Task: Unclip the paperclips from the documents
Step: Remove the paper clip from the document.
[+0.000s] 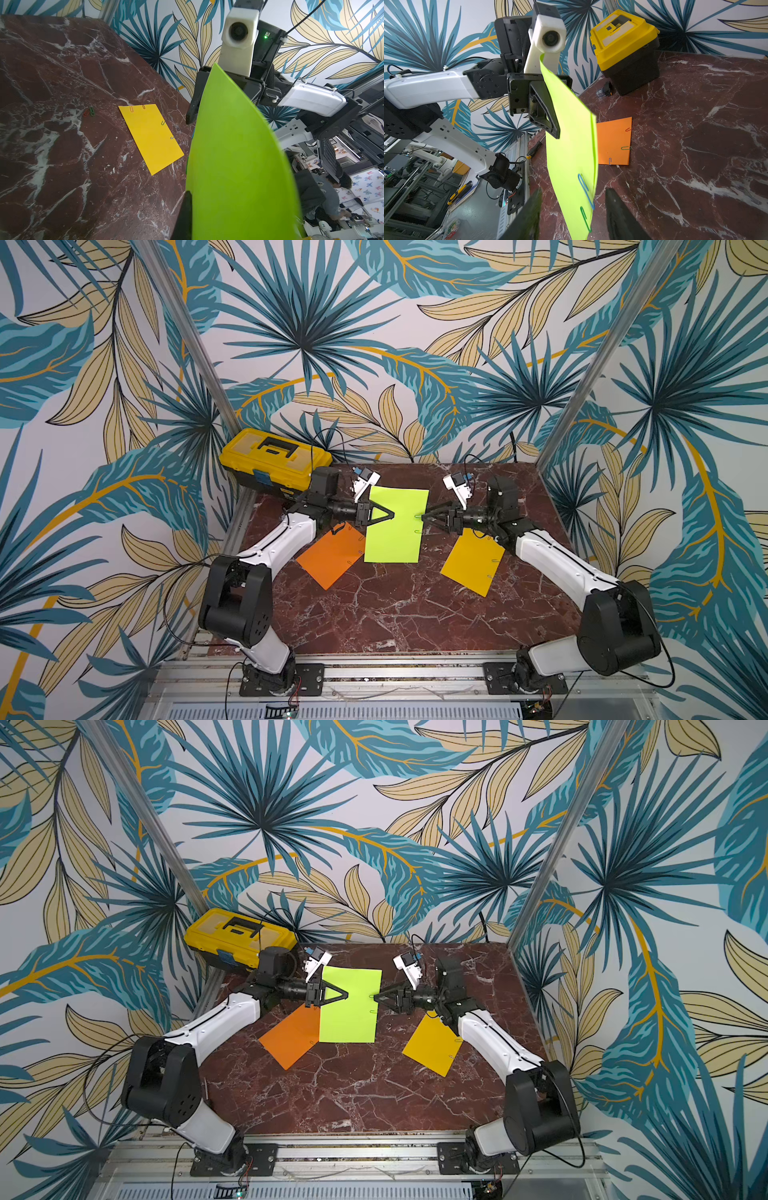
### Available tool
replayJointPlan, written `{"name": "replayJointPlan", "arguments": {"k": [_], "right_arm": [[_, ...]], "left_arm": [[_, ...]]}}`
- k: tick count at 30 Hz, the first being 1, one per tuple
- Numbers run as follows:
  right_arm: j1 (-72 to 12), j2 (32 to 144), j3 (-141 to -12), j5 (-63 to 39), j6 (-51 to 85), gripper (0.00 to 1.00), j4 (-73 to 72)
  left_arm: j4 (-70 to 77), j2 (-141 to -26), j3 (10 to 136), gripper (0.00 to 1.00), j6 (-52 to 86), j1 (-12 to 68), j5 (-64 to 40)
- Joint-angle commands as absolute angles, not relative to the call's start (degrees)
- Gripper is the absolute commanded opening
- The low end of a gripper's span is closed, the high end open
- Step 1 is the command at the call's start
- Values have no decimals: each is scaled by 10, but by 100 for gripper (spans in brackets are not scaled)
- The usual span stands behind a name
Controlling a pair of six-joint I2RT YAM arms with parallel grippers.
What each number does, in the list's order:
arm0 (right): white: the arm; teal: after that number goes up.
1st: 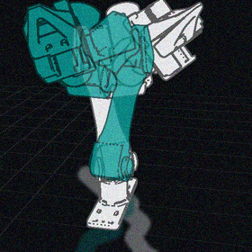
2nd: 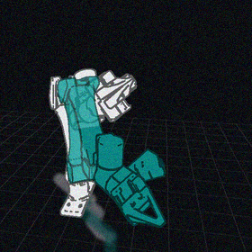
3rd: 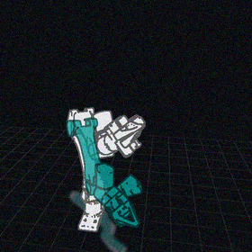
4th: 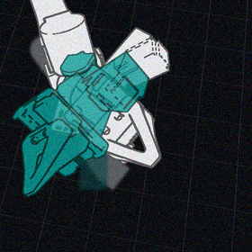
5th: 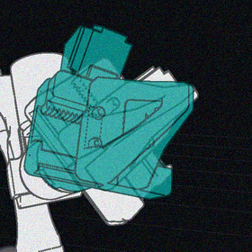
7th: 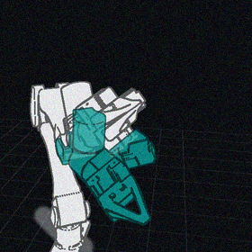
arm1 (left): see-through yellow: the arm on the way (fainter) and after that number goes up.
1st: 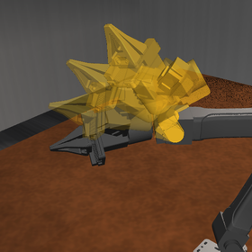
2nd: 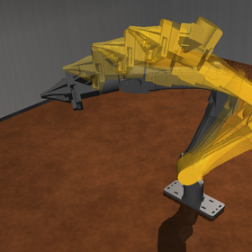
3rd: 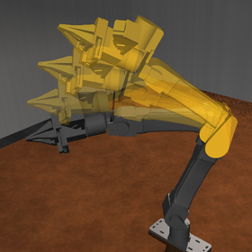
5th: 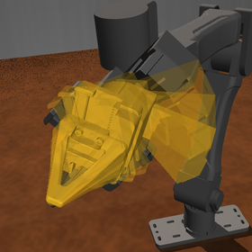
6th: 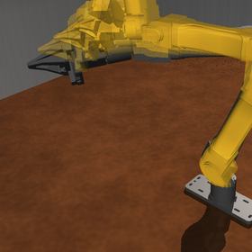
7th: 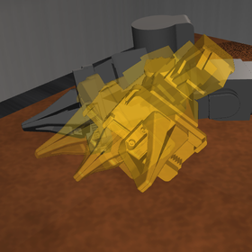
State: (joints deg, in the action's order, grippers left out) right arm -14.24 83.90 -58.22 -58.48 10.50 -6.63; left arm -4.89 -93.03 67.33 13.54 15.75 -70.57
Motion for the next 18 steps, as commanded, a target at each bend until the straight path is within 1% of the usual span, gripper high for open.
{"name": "replayJointPlan", "arguments": {"k": [1, 8, 13, 18], "right_arm": [[-145, 853, -574, -603, 113, 51, -83], [-156, 877, -577, -616, 127, 49, -108], [-159, 878, -567, -616, 148, 44, -145], [-159, 875, -568, -619, 149, 37, -149]], "left_arm": [[-40, -919, 664, 0, 126, 155, -717], [-40, -918, 669, 0, 125, 150, -720], [-40, -920, 670, 0, 125, 147, -721], [-40, -921, 671, 0, 124, 146, -722]]}}
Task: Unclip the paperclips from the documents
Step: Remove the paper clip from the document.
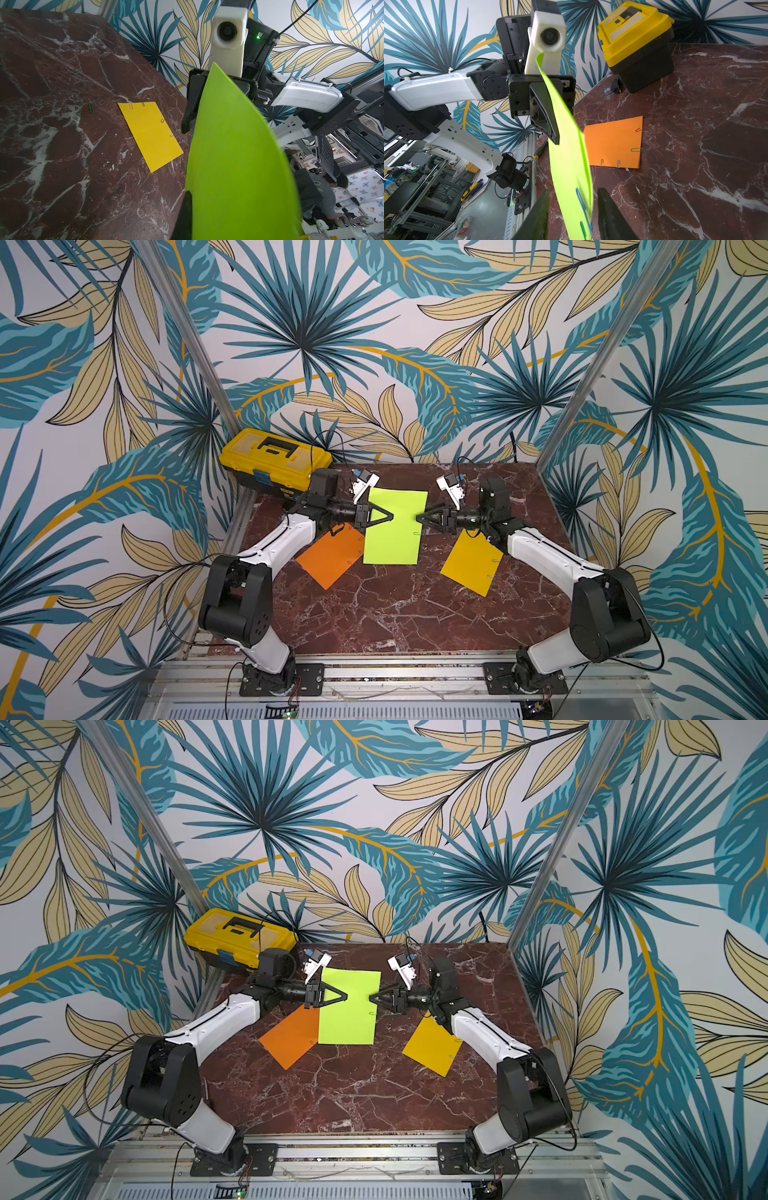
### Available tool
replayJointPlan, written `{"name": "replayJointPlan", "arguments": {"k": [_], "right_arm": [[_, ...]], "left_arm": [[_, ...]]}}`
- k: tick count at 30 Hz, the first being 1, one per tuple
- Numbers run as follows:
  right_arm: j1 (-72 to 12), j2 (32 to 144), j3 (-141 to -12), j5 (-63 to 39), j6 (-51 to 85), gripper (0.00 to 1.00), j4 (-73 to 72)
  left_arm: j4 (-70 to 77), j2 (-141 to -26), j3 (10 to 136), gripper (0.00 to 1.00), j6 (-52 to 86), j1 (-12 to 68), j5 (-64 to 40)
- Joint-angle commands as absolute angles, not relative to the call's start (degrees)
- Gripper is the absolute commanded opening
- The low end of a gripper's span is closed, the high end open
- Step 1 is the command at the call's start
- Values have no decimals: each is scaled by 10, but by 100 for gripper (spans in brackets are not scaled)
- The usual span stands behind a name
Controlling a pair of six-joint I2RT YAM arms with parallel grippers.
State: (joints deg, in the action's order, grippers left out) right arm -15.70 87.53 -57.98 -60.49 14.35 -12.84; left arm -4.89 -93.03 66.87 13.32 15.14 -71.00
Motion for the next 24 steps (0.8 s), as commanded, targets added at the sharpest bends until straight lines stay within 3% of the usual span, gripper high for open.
{"name": "replayJointPlan", "arguments": {"k": [1, 24], "right_arm": [[-159, 875, -568, -619, 149, 35, -148], [-160, 878, -571, -626, 129, 21, -111]], "left_arm": [[-40, -922, 671, 0, 124, 145, -722], [-39, -920, 670, 0, 126, 143, -720]]}}
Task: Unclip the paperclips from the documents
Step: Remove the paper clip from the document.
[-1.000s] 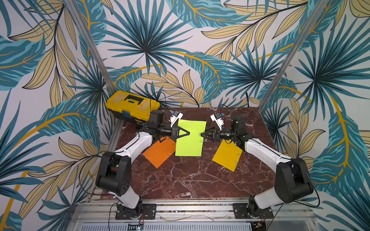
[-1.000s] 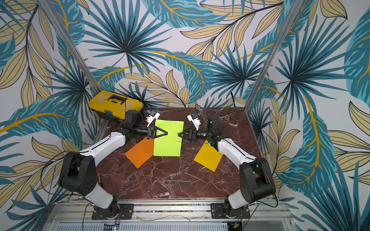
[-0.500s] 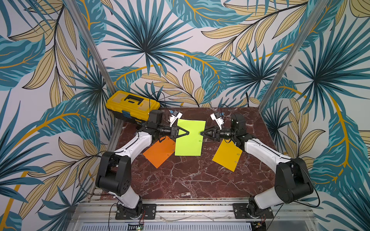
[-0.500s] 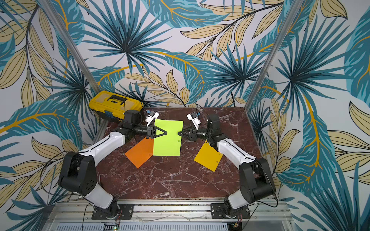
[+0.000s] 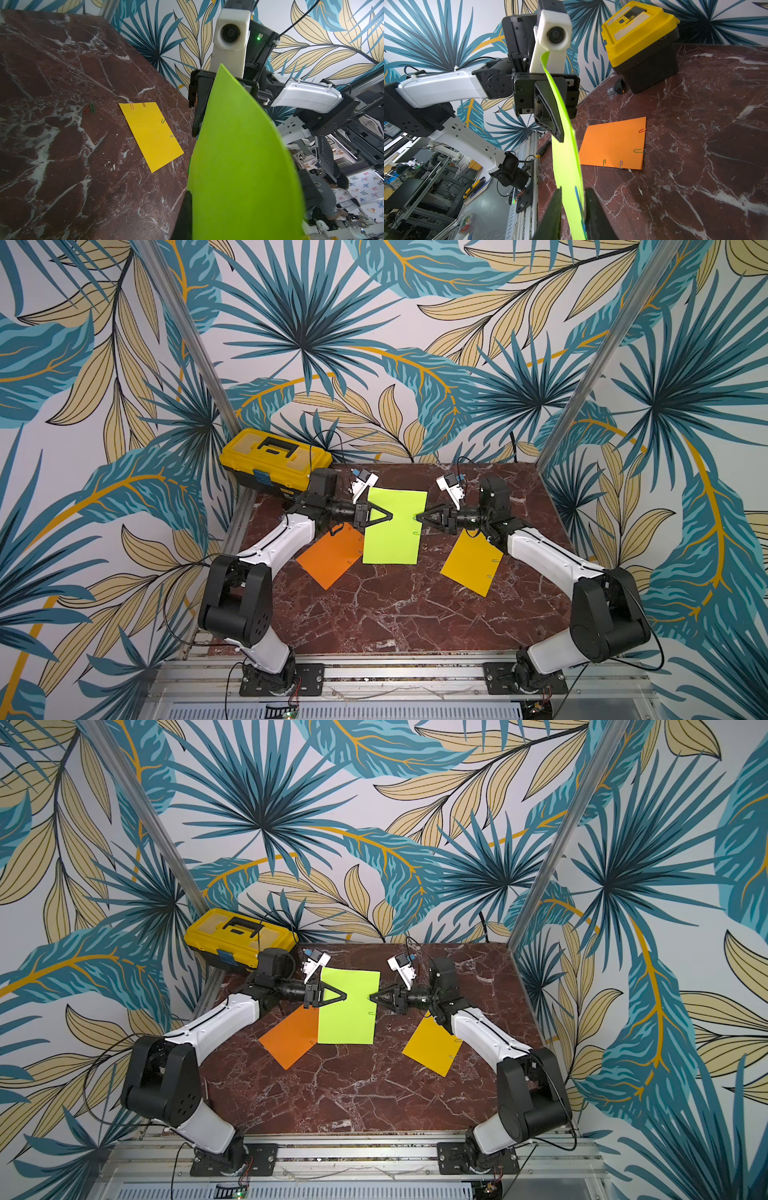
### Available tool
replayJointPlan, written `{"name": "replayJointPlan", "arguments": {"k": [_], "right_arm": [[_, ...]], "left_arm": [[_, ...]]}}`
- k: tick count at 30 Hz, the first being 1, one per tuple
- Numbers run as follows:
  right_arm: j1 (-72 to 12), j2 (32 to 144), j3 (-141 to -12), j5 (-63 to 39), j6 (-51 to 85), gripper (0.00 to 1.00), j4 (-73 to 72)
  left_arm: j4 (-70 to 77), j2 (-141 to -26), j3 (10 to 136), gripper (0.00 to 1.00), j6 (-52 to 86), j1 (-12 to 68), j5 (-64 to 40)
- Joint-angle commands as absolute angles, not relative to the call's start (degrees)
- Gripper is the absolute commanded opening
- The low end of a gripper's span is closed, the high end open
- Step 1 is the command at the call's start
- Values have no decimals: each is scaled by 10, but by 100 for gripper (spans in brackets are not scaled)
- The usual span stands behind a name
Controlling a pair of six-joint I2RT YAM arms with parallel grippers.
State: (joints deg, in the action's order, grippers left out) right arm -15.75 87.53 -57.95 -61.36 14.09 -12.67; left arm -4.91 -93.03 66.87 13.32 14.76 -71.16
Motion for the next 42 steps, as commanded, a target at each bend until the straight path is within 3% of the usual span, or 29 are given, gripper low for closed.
{"name": "replayJointPlan", "arguments": {"k": [1, 27, 42], "right_arm": [[-160, 879, -571, -626, 129, 20, -109], [-160, 888, -586, -623, 132, 6, -98], [-159, 884, -588, -619, 119, 3, -80]], "left_arm": [[-39, -919, 671, 0, 126, 143, -720], [-39, -921, 670, 0, 123, 143, -722], [-39, -919, 667, 0, 119, 142, -721]]}}
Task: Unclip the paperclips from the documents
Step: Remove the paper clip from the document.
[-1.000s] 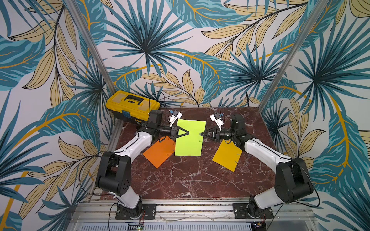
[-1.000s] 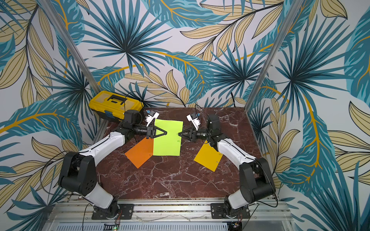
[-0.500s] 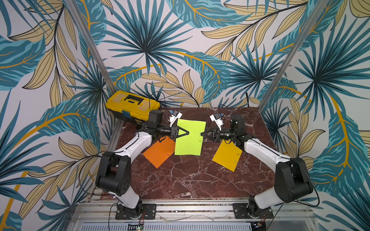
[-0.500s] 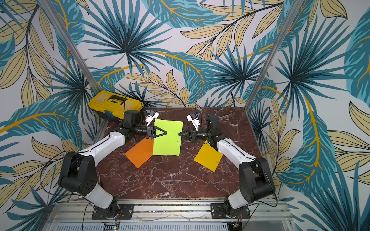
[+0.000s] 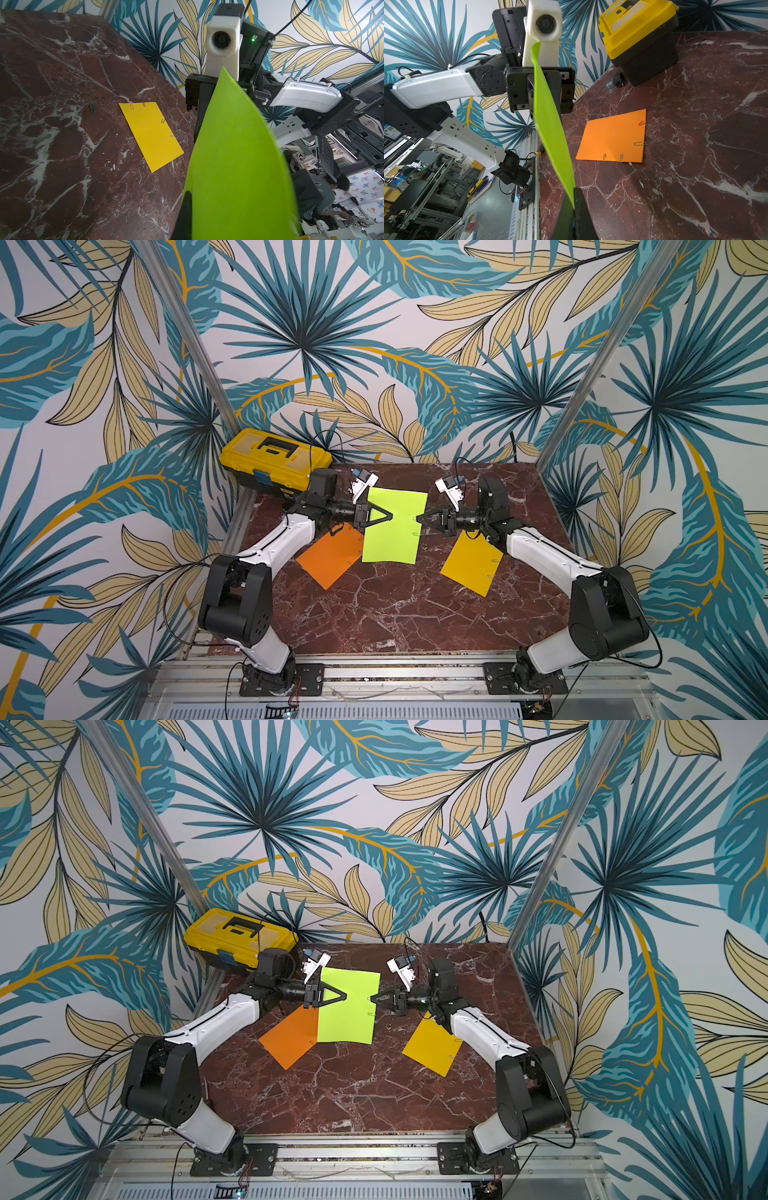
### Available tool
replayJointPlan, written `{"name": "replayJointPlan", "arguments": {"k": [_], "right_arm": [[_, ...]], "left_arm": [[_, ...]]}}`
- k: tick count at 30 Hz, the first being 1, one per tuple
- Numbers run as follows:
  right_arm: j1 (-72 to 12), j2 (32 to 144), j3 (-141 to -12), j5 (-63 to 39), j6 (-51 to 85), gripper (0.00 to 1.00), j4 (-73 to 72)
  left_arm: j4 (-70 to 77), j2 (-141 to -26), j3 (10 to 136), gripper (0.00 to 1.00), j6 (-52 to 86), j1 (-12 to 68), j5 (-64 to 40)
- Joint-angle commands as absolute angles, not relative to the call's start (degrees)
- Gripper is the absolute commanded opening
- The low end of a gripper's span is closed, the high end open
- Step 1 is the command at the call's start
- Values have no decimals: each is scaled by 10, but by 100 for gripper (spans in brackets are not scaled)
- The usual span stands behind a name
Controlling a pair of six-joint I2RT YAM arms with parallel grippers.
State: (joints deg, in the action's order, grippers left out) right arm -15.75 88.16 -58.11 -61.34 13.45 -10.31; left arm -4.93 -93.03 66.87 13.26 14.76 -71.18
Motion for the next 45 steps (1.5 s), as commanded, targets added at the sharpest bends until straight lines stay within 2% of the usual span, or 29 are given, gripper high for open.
{"name": "replayJointPlan", "arguments": {"k": [1, 45], "right_arm": [[-159, 883, -588, -617, 116, 3, -76], [-152, 874, -586, -591, 100, 7, -50]], "left_arm": [[-39, -918, 667, 0, 119, 142, -721], [-39, -912, 662, 0, 114, 140, -722]]}}
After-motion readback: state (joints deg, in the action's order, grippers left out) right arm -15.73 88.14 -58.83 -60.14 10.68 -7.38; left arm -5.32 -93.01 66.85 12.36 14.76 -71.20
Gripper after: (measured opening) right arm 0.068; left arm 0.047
